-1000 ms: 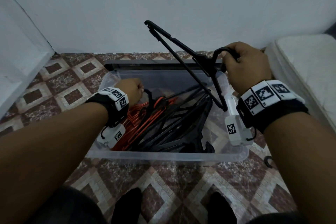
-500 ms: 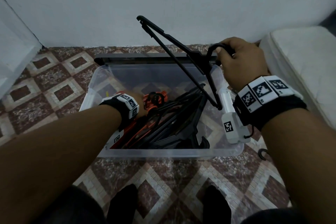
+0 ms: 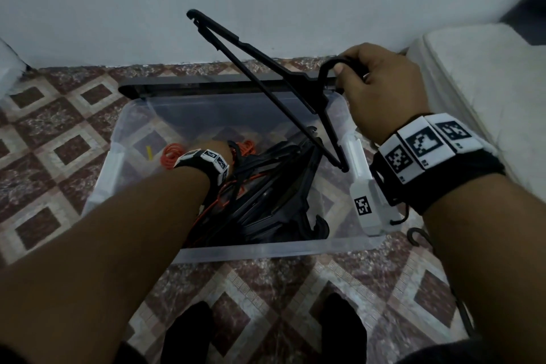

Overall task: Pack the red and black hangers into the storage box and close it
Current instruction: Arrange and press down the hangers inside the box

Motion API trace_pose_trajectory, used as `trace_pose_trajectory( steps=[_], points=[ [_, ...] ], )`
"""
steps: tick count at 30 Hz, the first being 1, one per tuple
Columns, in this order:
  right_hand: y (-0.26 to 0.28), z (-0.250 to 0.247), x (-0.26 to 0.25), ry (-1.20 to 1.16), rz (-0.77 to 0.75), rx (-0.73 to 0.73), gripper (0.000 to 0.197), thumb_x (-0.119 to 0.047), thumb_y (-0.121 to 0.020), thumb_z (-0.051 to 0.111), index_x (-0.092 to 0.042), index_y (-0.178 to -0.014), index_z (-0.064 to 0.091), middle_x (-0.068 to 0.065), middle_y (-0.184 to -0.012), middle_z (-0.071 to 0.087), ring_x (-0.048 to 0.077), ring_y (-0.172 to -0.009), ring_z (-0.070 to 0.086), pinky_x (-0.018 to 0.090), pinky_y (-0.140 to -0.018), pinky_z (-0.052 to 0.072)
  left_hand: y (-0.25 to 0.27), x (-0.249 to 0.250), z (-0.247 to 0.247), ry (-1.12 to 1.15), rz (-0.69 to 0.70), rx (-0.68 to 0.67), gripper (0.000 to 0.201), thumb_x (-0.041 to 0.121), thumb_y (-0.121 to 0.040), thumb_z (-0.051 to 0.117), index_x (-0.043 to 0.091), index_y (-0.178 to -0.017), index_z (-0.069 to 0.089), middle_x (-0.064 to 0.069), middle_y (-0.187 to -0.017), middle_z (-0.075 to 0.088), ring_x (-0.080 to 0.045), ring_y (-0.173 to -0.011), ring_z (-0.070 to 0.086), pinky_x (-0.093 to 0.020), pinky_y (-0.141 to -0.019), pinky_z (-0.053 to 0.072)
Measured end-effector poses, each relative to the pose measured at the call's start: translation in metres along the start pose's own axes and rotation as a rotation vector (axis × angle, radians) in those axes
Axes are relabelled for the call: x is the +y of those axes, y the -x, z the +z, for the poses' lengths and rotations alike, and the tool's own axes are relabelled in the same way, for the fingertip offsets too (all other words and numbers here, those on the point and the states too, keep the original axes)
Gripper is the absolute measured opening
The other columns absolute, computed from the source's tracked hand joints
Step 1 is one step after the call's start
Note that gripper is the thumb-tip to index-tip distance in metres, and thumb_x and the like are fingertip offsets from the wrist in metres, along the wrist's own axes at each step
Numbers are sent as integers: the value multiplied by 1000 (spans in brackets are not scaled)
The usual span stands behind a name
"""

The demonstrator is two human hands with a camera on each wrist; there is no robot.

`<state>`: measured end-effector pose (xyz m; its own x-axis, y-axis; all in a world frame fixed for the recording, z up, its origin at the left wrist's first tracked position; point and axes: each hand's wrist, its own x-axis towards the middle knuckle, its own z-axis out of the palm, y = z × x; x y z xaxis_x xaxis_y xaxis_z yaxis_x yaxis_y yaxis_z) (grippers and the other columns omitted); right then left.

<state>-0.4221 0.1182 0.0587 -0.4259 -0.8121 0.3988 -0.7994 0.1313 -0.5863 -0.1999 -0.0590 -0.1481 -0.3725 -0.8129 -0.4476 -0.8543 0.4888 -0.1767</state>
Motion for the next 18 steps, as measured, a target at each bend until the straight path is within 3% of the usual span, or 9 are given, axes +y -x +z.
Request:
trace_pose_trajectory(
  steps=[2,5,7,10,14,18],
  points=[
    [-1,1,0,4,-3,4,20,-35,-94,55,-26,-104,70,-9,-89,71,9,-77,62,20,-62,43,-3,-3,-1,76,-45,39,46,24,-86,59,13,-131,52,-16,-131,55,-35,-116,57,-46,-94,51],
    [-3,1,-1,9,3,7,21,-36,-94,54,-27,-104,69,-10,-88,72,8,-77,64,13,-60,41,-7,-8,1,198,-77,207,58,26,-85,56,11,-138,39,-20,-135,49,-41,-117,53,-45,-94,47],
    [-3,1,-2,4,10,3,20,-36,-94,54,-28,-104,69,-10,-88,72,7,-77,64,11,-60,41,-10,-9,3,192,23,145,59,29,-88,58,15,-142,38,-15,-138,49,-35,-121,53,-41,-96,45],
    [-3,3,-4,4,0,-1,20,-36,-95,54,-27,-104,69,-10,-89,72,7,-80,64,14,-62,43,-15,-11,3,196,100,163,49,34,-94,52,14,-138,45,-18,-133,53,-36,-117,54,-41,-96,46],
    [-3,5,-6,14,-5,4,21,-36,-94,54,-27,-104,70,-9,-89,72,9,-81,64,21,-66,45,-6,-11,-17,282,148,247,38,38,-91,59,16,-122,61,-13,-122,64,-36,-107,60,-34,-87,47],
    [-4,4,-11,7,-20,46,23,-37,-94,54,-25,-106,70,-5,-93,72,14,-86,66,26,-74,48,22,-17,-59,337,245,333,28,34,-91,59,14,-110,66,-12,-111,67,-35,-102,61,-31,-78,45]
  ],
)
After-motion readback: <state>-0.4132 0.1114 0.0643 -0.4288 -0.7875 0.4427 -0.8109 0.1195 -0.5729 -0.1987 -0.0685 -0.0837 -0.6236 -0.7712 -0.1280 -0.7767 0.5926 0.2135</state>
